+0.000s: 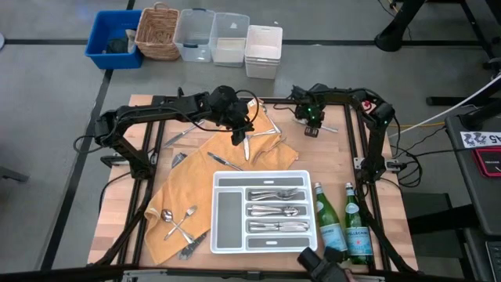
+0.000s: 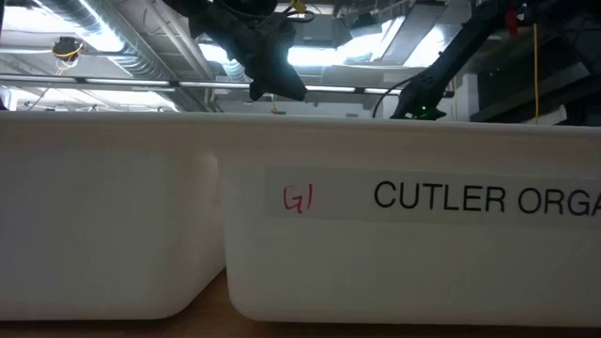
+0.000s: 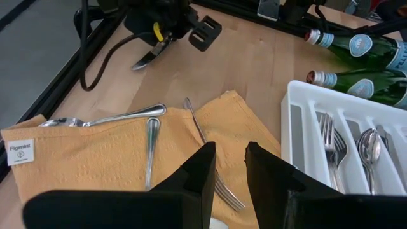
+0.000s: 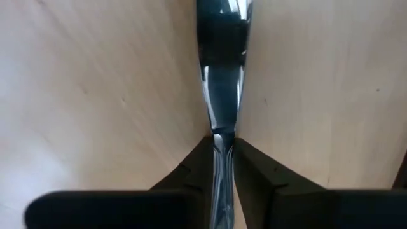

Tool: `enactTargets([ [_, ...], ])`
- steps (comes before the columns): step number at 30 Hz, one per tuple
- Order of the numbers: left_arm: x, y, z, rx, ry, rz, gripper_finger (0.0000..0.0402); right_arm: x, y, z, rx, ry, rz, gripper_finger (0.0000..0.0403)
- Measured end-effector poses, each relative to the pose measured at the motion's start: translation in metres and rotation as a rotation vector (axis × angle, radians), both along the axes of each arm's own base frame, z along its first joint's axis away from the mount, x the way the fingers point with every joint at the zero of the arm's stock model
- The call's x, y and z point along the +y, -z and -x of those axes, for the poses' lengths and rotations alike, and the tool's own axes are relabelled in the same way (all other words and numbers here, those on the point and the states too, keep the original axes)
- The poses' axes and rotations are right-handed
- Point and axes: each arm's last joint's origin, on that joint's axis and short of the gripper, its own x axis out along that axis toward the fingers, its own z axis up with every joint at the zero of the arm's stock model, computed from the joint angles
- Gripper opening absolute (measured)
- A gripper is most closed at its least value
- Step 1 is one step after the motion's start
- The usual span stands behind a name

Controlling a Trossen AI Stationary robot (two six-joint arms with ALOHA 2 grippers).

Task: Sort silverware
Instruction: Put the silver table knife into the white silverware tray

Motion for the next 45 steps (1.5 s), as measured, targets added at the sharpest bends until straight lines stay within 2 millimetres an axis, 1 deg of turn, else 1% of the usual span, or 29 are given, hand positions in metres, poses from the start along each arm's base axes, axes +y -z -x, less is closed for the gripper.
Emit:
enactTargets([
  [6, 0.000, 0.000, 0.000, 0.000, 0.000, 0.000, 0.0074, 0.006, 0.000, -0.003, 0.008, -0.043, -0.037, 0.0044],
  [14, 0.000, 0.000, 0.000, 0.000, 0.000, 0.000, 0.0074, 0.007, -0.001, -0.003, 0.006, -0.043, -0.045, 0.0025],
  [28, 0.000, 0.000, 0.000, 0.000, 0.002, -0.003, 0.0074, 0.010, -0.001, 0.000, 0.024, -0.040, -0.090, 0.0022],
  [35, 0.000, 0.000, 0.000, 0.000, 0.002, -0.003, 0.0074, 0.018, -0.001, -0.007, 0.023, -0.037, -0.100, 0.0022],
  [40, 0.000, 0.000, 0.000, 0.000, 0.002, -0.003, 0.0074, 0.027, -0.001, -0.015, 0.013, -0.056, -0.104, 0.0034],
  [45, 0.000, 0.000, 0.000, 0.000, 0.002, -0.003, 0.0074, 0.030, 0.000, -0.022, -0.021, -0.062, -0.101, 0.0068],
])
